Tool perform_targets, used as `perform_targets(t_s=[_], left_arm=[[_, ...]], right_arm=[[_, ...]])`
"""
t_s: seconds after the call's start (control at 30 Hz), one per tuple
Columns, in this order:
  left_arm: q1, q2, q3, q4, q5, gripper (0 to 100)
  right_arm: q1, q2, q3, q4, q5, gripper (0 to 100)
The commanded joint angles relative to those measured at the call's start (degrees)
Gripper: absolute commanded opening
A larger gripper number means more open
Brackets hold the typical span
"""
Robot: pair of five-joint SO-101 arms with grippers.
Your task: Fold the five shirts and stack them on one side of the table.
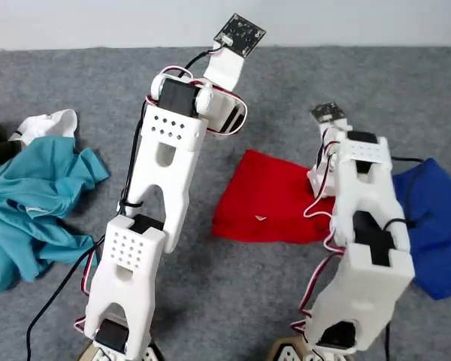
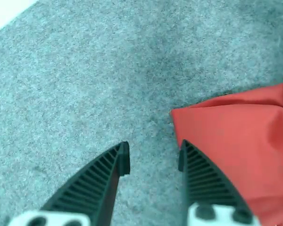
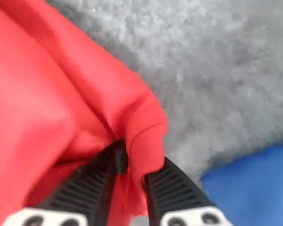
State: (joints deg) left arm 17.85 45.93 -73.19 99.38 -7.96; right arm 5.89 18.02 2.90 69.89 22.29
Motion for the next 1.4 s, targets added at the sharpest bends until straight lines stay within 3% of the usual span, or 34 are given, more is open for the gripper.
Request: perform_targets(t_s=[0.0,0.13,0.3,0.63,1.13,1.2,1.37], left_arm=[[0.4,-3.8,-2.0,1.1,0.2,18],[0.4,-3.8,-2.0,1.1,0.2,18],[0.4,-3.8,-2.0,1.1,0.2,18],[0.4,-3.8,-2.0,1.1,0.2,18],[0.5,-3.7,-2.0,1.1,0.2,18],[0.5,-3.5,-2.0,1.1,0.2,18],[0.5,-3.4,-2.0,1.1,0.2,18]], right_arm=[[-0.4,-12.3,-4.6,7.5,0.4,0.9],[1.8,-23.1,-5.3,10.6,0.5,0.9],[9.6,-27.3,-4.9,9.5,0.7,0.9],[29.8,-16.2,-4.7,-1.2,1.6,0.9],[44.1,-7.1,-4.9,-12.2,3.6,1.3],[44.1,-6.5,-4.8,-11.6,3.5,5.0],[44.1,-9.1,-8.3,-2.5,-0.4,26.7]])
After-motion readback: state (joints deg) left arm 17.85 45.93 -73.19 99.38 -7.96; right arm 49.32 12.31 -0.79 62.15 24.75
